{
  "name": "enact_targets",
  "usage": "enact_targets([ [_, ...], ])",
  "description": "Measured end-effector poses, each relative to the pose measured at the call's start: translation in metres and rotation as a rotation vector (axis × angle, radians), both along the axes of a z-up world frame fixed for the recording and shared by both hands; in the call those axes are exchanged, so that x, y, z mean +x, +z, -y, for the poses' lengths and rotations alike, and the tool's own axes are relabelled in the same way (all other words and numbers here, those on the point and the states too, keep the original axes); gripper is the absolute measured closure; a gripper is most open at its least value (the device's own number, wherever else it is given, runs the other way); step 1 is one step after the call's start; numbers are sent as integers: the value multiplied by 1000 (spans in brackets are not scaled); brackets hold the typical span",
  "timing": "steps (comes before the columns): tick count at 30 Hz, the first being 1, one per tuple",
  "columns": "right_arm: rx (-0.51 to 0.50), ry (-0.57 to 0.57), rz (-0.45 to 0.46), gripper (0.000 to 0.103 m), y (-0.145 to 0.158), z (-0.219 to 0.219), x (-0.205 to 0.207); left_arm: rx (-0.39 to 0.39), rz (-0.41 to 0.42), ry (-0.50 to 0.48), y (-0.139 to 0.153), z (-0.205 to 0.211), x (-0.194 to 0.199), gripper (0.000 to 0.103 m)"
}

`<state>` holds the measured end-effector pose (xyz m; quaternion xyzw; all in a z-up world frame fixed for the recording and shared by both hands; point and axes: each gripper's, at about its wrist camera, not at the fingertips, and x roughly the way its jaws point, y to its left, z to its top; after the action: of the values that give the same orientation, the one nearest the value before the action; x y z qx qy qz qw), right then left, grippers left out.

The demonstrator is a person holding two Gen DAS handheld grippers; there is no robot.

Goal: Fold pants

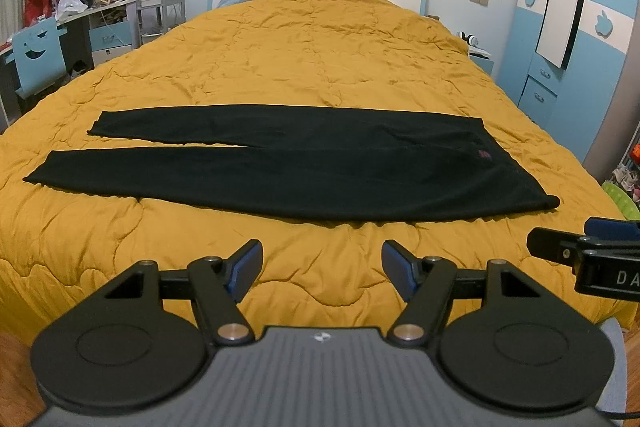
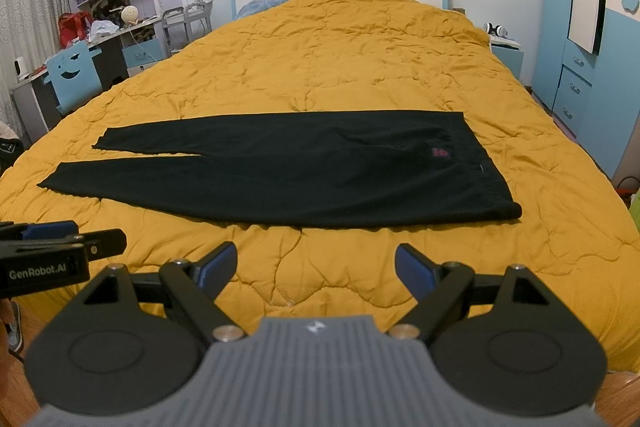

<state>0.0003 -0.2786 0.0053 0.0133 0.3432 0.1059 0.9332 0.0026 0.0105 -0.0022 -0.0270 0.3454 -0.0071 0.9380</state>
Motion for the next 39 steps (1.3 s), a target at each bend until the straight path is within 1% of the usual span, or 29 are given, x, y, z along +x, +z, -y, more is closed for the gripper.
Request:
enact_targets([
  [39, -2, 0, -3, 21, 2, 1, -2, -5, -10, 1, -6, -1, -2, 23],
])
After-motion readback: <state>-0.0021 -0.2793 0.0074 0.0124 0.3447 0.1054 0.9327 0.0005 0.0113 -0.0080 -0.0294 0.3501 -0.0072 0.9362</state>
